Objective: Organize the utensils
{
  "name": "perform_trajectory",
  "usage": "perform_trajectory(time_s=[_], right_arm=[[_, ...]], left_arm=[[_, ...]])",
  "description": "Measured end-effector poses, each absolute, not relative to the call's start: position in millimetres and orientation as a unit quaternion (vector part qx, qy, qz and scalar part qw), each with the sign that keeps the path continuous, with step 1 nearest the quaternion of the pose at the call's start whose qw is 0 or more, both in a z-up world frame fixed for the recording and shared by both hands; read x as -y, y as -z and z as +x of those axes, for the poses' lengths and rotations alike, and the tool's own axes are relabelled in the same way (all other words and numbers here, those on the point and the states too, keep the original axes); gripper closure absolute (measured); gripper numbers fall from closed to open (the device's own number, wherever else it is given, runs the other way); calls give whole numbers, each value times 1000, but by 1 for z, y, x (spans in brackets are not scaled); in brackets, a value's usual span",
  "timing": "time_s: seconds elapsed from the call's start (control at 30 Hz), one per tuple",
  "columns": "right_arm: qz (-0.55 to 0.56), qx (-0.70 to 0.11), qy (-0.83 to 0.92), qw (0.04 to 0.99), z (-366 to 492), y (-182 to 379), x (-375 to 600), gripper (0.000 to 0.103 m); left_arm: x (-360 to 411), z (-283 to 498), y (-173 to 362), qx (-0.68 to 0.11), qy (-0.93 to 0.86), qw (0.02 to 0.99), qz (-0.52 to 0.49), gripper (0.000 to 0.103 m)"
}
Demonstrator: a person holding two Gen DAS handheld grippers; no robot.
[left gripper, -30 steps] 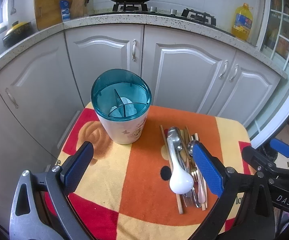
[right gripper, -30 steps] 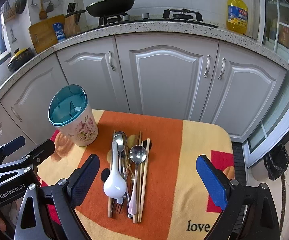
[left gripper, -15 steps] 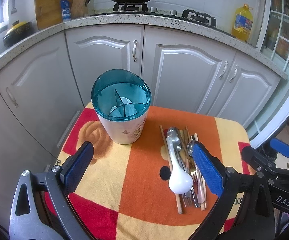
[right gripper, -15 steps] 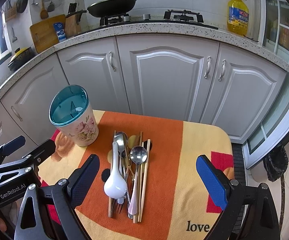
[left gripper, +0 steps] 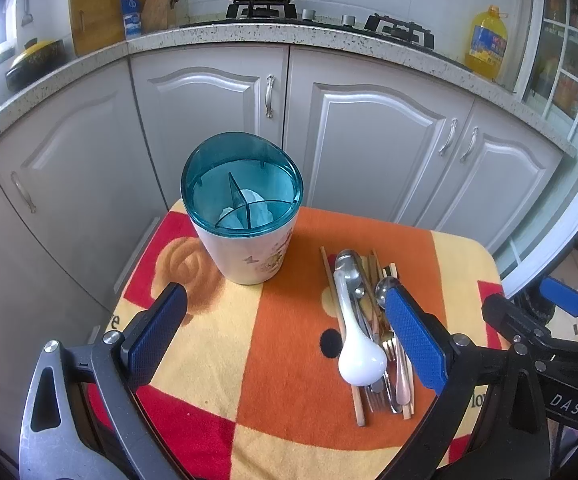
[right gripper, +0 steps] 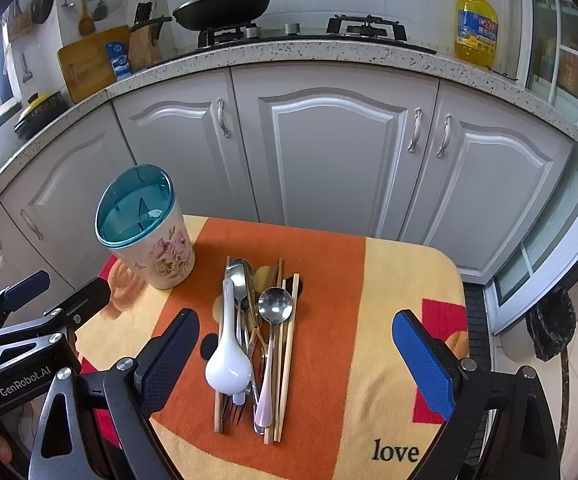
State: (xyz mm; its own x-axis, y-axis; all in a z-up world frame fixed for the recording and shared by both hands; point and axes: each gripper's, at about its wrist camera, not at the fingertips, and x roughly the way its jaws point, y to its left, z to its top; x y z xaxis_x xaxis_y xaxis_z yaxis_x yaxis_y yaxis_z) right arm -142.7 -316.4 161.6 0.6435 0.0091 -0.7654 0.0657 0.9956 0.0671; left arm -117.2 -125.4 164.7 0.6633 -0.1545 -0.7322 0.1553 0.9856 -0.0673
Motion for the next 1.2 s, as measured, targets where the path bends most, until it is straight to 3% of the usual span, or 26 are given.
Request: perform_trajectory(time_s=[0.57, 0.67, 0.73, 0.9, 1.03, 1.2], right_arm=[[49, -456, 6, 889, -137, -131, 330, 6], [61, -466, -9, 883, -133, -114, 333, 7], [65, -470, -11, 880, -131, -103, 335, 9], [104, -500, -43, 859, -117, -73, 342, 34], [110, -504, -56, 855, -99, -61, 344, 44], [129, -509, -94, 846, -69, -46, 348, 54]], left_arm=[[107, -100, -139, -445, 90, 890, -34, 3], [109, -95, -127, -461, 100, 880, -45, 7], [114, -92, -118, -475, 110, 872, -40, 22], [133, -83, -98, -497, 125, 859, -18, 26], [143, -71, -86, -501, 127, 856, -15, 26], [152, -52, -69, -518, 134, 845, -15, 35]])
